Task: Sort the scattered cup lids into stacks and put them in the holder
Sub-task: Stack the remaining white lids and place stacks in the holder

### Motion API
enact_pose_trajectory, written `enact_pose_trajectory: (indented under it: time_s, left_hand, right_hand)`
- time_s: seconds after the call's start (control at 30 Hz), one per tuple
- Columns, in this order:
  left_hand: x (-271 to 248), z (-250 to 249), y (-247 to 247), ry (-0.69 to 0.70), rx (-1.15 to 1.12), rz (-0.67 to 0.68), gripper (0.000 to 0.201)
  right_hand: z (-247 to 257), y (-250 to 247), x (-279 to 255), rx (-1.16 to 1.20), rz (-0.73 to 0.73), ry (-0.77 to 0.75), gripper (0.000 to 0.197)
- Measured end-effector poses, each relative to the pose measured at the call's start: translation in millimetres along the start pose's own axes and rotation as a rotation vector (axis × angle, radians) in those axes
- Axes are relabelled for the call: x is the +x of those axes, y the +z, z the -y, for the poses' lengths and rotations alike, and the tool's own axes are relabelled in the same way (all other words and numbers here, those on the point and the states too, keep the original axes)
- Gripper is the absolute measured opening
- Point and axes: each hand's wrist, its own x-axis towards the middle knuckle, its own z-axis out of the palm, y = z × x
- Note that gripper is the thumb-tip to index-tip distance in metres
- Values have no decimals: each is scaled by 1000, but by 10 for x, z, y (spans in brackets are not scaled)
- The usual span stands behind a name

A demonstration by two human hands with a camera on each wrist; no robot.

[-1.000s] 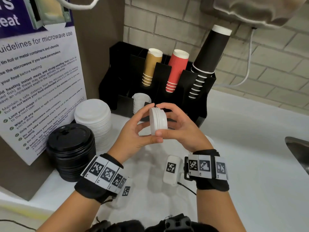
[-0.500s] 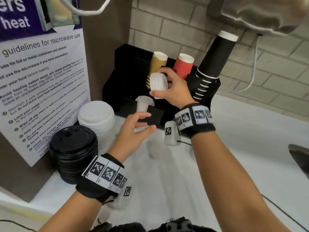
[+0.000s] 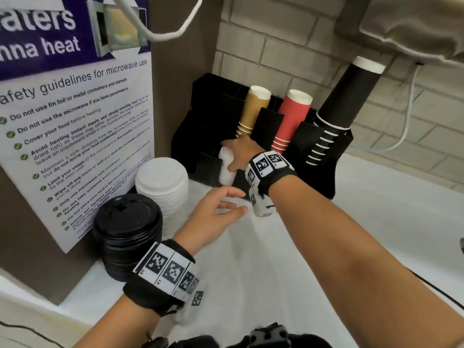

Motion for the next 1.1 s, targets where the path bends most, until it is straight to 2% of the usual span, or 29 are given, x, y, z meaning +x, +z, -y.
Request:
enact_pose_trajectory:
  time_s: [0.1, 0.17, 0.23, 0.3, 0.47, 0.6, 0.67, 0.77, 0.87, 0.93, 1.0, 1.1]
  left_hand:
    - [11, 3, -5, 0, 6, 1, 23]
    - [18, 0, -8, -5, 19, 12, 23]
    - [24, 2, -6, -18, 27, 20, 21]
    - [29, 9, 1, -23, 30, 20, 18]
    - [21, 20, 6, -32, 48, 16, 10]
    - [15, 28, -2, -45, 82, 22, 9]
    - [12, 33, -8, -48, 97, 24, 10]
    - [-4, 23, 2, -54, 101, 33, 11]
    - [-24, 15, 15, -58, 96, 56, 11]
    - [-36, 8, 24, -61, 84, 76, 11]
    - [-48, -5, 34, -74, 66, 90, 10]
    - [-59, -31, 58, -85, 36, 98, 8]
  right_hand:
    - [40, 51, -7, -61, 28, 7, 79]
    - [72, 124, -27, -136, 55, 36, 86]
    - [112, 219, -52, -219, 34, 86, 91]
    - [161, 298, -75, -261, -9, 142, 88]
    - [232, 384, -109, -273, 46, 219, 73]
    - [263, 386, -106, -266, 102, 247, 75]
    - [270, 354, -109, -247, 107, 250, 85]
    - [261, 241, -180, -137, 91, 208, 102]
    - [204, 56, -385, 71, 5, 152, 108]
    - [74, -46, -636, 221, -86, 151, 101]
    - [-151, -49, -938, 332, -133, 190, 84]
    - [-513, 126, -1431, 401, -99, 337, 70]
